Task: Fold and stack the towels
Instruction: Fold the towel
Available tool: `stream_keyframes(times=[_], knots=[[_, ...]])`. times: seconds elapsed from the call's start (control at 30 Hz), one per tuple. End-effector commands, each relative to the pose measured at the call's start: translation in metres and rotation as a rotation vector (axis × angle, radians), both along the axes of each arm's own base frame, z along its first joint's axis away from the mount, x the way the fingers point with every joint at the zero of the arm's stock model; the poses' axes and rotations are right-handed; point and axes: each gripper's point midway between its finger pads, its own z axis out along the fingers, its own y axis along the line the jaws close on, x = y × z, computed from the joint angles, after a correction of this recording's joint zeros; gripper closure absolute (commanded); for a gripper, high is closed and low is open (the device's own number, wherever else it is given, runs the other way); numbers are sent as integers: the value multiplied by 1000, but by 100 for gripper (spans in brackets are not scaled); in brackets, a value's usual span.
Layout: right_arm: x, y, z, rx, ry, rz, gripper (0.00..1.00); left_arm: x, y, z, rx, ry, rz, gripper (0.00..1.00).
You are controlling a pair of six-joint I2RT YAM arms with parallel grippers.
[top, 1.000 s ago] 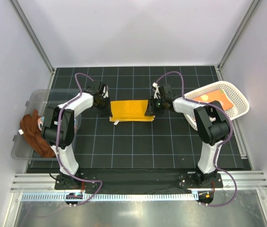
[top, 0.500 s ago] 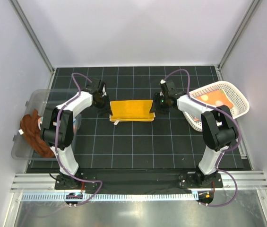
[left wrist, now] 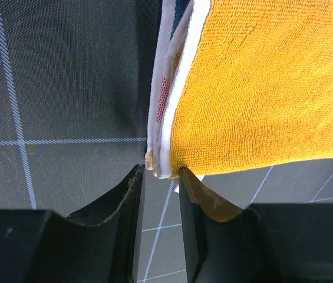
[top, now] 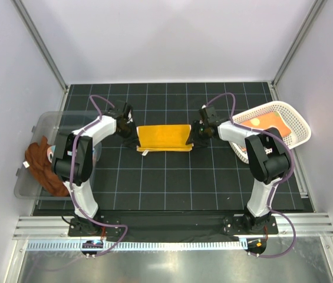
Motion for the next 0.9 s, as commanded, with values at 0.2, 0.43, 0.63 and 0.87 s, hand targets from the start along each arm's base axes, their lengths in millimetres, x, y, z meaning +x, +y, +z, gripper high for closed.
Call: stream_keyframes(times=[0.2, 0.43, 0.63, 0.87], knots=[[9, -2, 4, 7, -45, -66, 54, 8, -2, 1, -12, -14, 34, 67], [11, -3, 5, 7, -60, -70, 73, 10, -4, 3, -19, -19, 37, 77], [14, -4, 11, -5, -64, -68, 77, 13, -2, 8, -6, -22, 41, 100], [14, -10, 16, -41, -71, -68, 70, 16, -1, 10, 2, -17, 53, 100]])
